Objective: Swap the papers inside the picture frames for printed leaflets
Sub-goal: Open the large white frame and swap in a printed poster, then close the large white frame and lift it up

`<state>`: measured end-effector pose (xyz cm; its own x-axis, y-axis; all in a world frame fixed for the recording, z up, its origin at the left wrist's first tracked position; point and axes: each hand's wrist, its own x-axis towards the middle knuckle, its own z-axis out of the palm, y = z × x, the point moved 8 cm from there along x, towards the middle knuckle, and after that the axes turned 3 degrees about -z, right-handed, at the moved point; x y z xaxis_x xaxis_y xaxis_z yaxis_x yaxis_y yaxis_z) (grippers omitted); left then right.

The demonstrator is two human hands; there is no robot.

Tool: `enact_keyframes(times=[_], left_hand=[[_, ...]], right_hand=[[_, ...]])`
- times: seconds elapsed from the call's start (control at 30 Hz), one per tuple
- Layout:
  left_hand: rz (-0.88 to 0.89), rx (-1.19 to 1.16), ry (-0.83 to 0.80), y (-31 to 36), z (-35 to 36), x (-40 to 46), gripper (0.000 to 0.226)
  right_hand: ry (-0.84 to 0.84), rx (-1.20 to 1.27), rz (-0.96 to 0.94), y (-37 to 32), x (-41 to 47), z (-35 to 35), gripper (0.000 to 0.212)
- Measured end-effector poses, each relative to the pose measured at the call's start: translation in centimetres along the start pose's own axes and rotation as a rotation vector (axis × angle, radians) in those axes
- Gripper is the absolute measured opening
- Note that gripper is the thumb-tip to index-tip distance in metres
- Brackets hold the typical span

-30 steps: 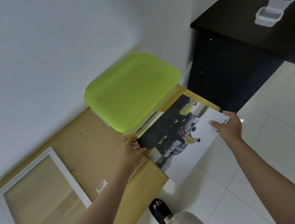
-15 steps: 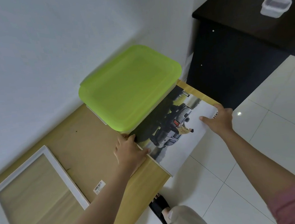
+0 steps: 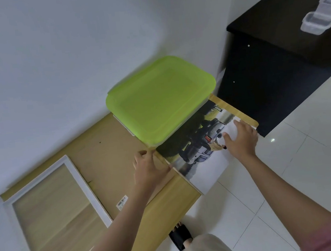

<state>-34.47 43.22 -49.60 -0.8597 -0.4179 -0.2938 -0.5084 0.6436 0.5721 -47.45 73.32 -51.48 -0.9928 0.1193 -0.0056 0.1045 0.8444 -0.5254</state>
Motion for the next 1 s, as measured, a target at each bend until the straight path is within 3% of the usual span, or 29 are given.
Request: enact_keyframes(times=[0.27,0.8,1.0], left_hand=[[-0.103,-0.144,0.121,-8.4,-5.7,-5.2,0.069],[-0.495,-0.217,0.491,-36.5,-21.6,-20.5,0.056],[-0.658,-0.223,0.529,-45.0,-24.1,-24.6,0.062]], right_hand=[[-0.095,0.301,-0.169,-11.4,-9.3,4.9,0.048],[-0.438,0.385,-0.596,-37.7,-33.2,18.6,0.034],[-0.573,0.279,-0.752,-44.3,-40.1,24.1,0.033]])
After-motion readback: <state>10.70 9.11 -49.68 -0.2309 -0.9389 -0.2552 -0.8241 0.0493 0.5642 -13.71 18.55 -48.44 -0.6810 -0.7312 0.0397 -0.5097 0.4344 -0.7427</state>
